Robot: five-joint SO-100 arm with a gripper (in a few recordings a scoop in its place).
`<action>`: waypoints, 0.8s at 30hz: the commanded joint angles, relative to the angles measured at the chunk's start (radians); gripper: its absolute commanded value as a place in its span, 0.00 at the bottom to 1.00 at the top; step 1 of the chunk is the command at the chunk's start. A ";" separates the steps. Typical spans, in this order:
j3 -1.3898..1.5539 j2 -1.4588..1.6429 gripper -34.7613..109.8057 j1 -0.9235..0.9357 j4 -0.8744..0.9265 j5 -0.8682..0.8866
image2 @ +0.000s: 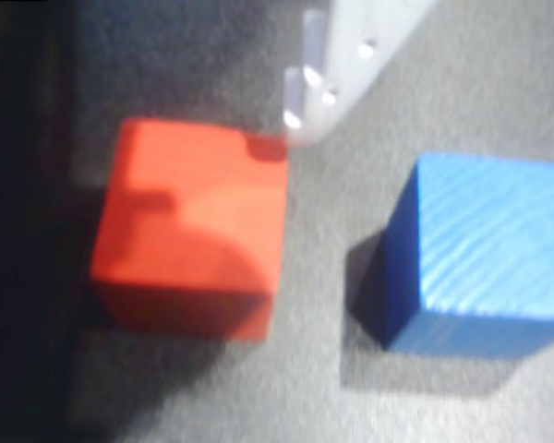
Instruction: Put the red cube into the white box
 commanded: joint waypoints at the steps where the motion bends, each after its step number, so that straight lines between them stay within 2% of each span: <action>1: -0.040 -0.008 0.43 -0.012 -0.025 0.011; 17: -0.043 -0.143 0.42 -0.017 -0.130 0.021; 20: -0.043 -0.160 0.36 -0.017 -0.135 0.023; 22: -0.043 -0.179 0.26 -0.017 -0.149 0.021; 24: -0.043 -0.192 0.24 -0.021 -0.153 0.023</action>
